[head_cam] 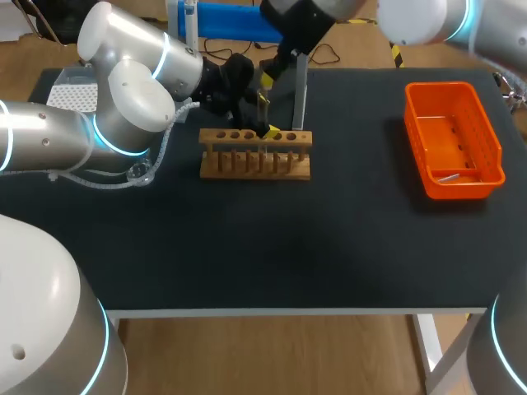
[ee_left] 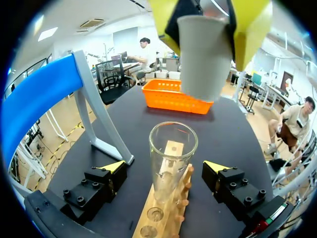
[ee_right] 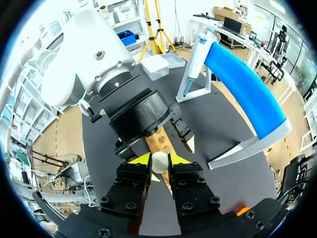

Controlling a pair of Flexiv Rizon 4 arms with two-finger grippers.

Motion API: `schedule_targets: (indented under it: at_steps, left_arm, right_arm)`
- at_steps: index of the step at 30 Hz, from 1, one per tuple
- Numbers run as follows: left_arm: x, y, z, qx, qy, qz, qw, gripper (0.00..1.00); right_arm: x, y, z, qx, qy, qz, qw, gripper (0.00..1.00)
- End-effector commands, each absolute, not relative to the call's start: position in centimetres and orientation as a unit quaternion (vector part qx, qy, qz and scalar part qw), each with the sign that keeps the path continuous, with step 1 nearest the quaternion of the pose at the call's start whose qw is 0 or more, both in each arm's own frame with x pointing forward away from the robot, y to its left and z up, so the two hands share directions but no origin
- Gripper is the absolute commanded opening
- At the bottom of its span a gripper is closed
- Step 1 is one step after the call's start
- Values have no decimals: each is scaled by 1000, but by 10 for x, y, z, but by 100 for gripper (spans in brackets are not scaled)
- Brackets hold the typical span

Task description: Invert the test tube, pick up the pipette, mount the tip to pipette, aspirate from beaker and dispense into the tube, eject the tip, return the pipette, and cap with the stopper.

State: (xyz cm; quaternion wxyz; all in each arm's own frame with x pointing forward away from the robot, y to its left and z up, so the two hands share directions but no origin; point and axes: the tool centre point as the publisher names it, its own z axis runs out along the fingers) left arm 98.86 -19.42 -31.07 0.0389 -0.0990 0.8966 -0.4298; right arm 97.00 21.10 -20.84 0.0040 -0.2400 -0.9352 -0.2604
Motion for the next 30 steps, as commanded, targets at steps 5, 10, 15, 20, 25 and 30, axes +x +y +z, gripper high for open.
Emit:
schedule_targets:
  at_steps: [5,10,15,20,25,30]
  left_arm:
    - [989,-194,-312,-99,896,-431,39,100]
    - [989,-194,-312,-99,896,-431,39,100]
    - [989,-194,-312,-99,896,-431,39,100]
    - [989,-194,-312,-99,896,-431,39,100]
    - [989,-194,-312,-99,896,-431,39,100]
    - [989,-194,-312,-99,896,-431,39,100]
  right_arm:
    - [972,213,-214,-240,-935,-261,2,0]
    - [975,213,-217,-240,-936,-259,1,0]
    - [977,215,-219,-238,-936,-258,2,0]
    - [976,217,-226,-235,-939,-250,7,0]
    - [974,216,-233,-234,-942,-241,10,0]
    - [973,216,-234,-234,-942,-239,12,0]
